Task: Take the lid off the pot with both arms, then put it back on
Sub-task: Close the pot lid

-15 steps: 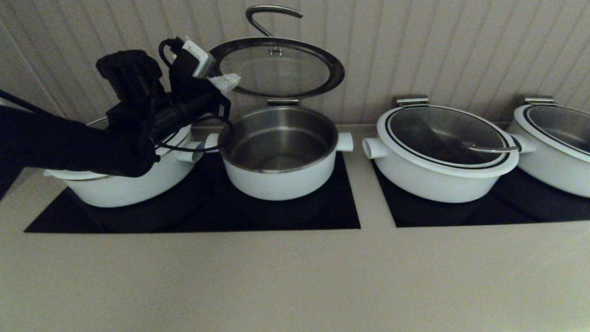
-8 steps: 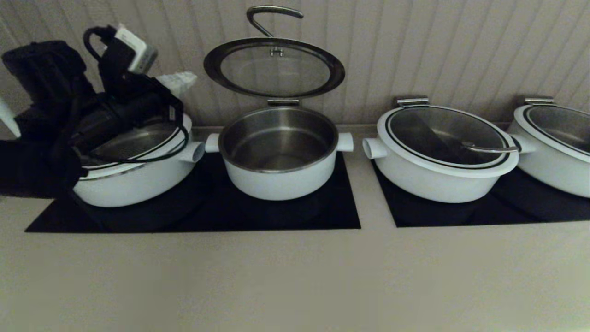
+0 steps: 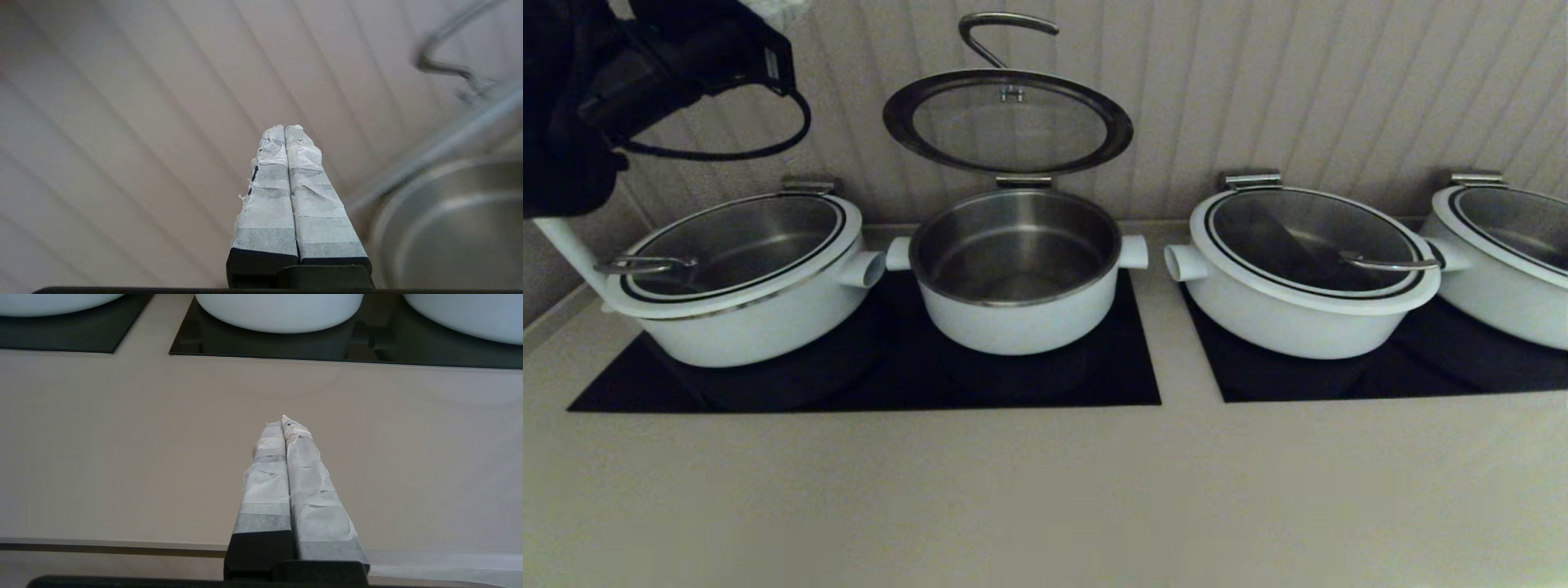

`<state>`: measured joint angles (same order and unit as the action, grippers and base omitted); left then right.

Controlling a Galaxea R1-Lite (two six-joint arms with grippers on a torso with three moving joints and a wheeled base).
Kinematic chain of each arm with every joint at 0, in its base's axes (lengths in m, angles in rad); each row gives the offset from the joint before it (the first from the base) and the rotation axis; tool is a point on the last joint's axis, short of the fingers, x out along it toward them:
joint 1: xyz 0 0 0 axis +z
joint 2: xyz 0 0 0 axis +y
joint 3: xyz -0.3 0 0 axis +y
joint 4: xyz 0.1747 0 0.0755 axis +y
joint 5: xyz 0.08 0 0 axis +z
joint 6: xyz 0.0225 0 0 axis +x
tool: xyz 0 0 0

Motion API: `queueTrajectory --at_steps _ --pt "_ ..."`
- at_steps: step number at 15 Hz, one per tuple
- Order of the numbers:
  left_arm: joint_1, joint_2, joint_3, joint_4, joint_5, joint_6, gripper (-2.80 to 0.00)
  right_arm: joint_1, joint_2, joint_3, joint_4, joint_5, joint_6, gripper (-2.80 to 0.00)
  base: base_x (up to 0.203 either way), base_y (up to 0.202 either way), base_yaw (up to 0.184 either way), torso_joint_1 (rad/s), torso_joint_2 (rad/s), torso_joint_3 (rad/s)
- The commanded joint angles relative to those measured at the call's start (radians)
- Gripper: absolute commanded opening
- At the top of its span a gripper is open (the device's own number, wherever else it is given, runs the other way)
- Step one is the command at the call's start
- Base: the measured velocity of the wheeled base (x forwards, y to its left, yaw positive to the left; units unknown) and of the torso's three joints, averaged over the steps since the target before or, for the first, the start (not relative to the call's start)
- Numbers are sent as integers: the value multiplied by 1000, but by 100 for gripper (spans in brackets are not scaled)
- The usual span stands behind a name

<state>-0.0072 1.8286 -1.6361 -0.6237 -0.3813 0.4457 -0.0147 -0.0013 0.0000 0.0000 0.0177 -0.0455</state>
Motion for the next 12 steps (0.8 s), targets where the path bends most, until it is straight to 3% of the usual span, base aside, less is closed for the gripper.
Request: queueTrajectory --at_steps 1,6,12 --pt "-3 126 -153 41 -23 2 -280 1 1 0 0 1 -1 -280 0 0 0 0 0 0" --pt "-7 223 -287 58 -152 6 -280 -1 1 0 0 1 -1 -280 0 0 0 0 0 0" --pt "-11 239 -277 53 -199 140 -280 1 1 0 0 1 -1 -280 0 0 0 0 0 0"
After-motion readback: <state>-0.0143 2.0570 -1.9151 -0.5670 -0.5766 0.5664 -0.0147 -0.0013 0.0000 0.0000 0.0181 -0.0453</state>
